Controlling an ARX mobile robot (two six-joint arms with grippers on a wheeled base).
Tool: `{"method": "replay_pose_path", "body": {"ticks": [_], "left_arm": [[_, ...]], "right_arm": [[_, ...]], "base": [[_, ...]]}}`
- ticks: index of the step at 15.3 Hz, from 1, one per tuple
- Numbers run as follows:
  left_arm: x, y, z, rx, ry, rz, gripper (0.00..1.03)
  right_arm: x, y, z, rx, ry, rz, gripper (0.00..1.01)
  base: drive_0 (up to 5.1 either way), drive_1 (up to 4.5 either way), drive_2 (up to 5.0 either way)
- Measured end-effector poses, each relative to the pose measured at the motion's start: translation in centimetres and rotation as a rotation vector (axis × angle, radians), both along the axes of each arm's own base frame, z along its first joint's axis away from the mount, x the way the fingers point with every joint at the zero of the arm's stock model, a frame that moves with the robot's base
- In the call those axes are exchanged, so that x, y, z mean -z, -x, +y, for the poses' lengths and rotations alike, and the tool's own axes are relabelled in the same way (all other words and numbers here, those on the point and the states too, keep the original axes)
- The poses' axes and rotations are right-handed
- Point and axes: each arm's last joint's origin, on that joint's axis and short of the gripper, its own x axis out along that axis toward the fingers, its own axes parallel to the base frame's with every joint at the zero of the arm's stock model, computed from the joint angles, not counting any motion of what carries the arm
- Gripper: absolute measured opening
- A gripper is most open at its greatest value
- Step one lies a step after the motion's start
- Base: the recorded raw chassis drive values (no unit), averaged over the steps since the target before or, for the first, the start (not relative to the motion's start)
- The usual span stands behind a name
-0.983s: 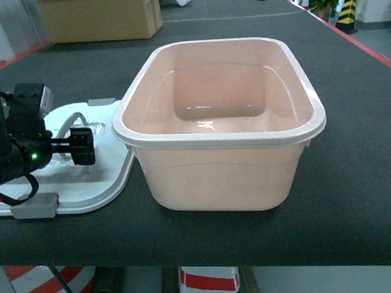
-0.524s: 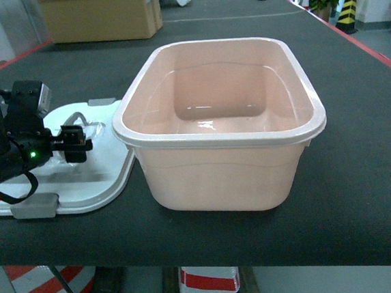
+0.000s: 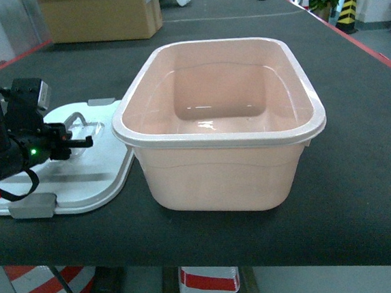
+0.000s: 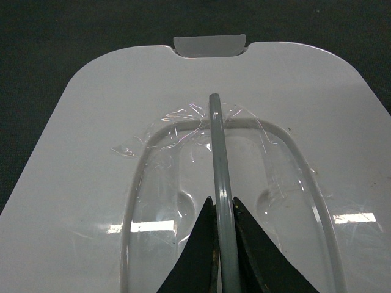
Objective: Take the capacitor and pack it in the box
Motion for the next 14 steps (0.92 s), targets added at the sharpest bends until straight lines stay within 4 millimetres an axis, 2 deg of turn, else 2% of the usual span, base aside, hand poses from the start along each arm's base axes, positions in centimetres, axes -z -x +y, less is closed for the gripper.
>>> {"method": "replay_pose_path", "body": {"ticks": [2, 4, 6, 8, 10, 12, 14], "left_arm": [[0.0, 0.0, 0.0, -0.002, 0.005, 0.000, 0.02], [-1.3, 0.1, 0.2, -0.045, -0.009, 0.024, 0.02], [-4.7, 0.3, 1.5, -0.106, -0.005, -0.010, 0.02], [-10.5, 1.0, 2.7, -0.180, 0.010, -0.115, 0.02], [-16.1, 2.6, 2.5, -0.220, 0.030, -0.185, 0.02], [-17.6, 3.5, 1.5, -0.218, 0.030, -0.197, 0.02], [-18.9, 4.7, -0.7, -0.178, 0.040, -0.203, 0.02]], "right_arm": [[0.0, 0.0, 0.0, 0.000, 0.000, 0.000, 0.98], [0.0, 0.0, 0.0, 0.000, 0.000, 0.000, 0.98], [0.0, 0.0, 0.0, 0.000, 0.000, 0.000, 0.98], [0.0, 0.0, 0.0, 0.000, 0.000, 0.000, 0.98], [0.0, 0.0, 0.0, 0.000, 0.000, 0.000, 0.98], [0.0, 0.0, 0.0, 0.000, 0.000, 0.000, 0.98], [0.0, 0.0, 0.0, 0.000, 0.000, 0.000, 0.98]], "base": [[0.0, 0.00, 0.0], [0.0, 0.00, 0.0], [0.0, 0.00, 0.0], [0.0, 0.00, 0.0], [0.0, 0.00, 0.0], [0.0, 0.00, 0.0], [0.0, 0.00, 0.0]]}}
